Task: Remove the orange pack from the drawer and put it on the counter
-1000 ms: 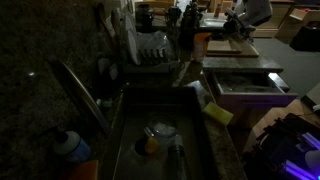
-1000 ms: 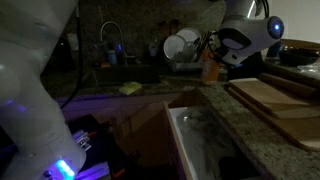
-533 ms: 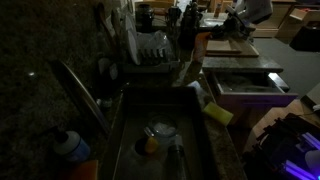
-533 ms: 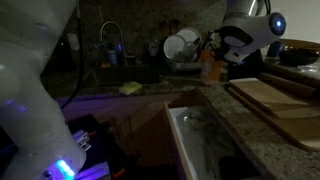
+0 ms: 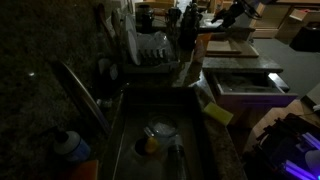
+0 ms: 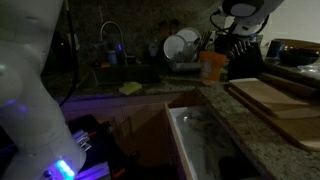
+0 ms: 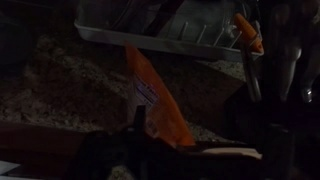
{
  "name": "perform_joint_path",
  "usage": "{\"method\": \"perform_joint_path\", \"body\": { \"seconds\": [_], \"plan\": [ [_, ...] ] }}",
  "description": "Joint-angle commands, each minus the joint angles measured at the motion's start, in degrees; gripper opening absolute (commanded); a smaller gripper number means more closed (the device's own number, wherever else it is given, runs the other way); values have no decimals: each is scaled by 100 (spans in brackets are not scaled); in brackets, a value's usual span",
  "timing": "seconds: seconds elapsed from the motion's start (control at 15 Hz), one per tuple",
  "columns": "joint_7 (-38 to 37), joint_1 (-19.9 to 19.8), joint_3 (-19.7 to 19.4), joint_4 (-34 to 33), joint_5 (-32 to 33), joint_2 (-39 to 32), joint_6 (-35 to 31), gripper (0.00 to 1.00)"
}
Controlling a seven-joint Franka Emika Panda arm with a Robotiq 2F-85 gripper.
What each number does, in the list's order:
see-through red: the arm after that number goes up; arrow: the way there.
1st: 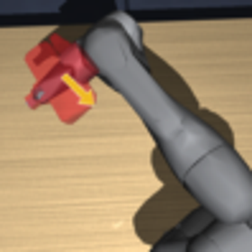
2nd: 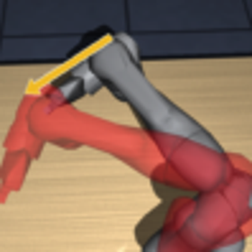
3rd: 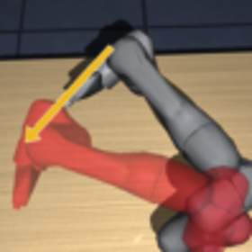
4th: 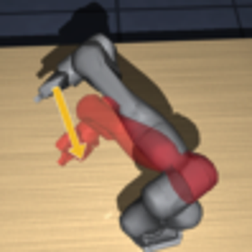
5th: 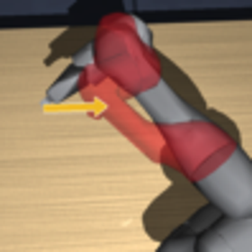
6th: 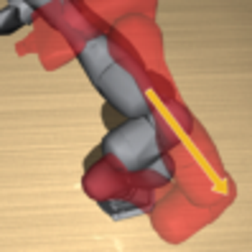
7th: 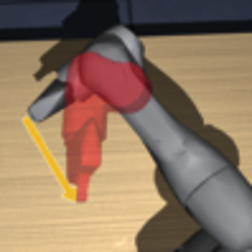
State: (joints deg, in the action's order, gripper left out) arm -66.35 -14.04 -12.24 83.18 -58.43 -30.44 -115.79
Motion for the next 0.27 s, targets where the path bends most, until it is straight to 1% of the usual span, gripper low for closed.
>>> {"method": "perform_joint_path", "body": {
  "seconds": [0.0,0.13,0.2],
  "plan": [
    [518,160,47,692,630,1164,47,100],
    [830,248,91,961,894,1766,102,100],
    [415,135,95,283,707,1059,99,100]
  ]
}}
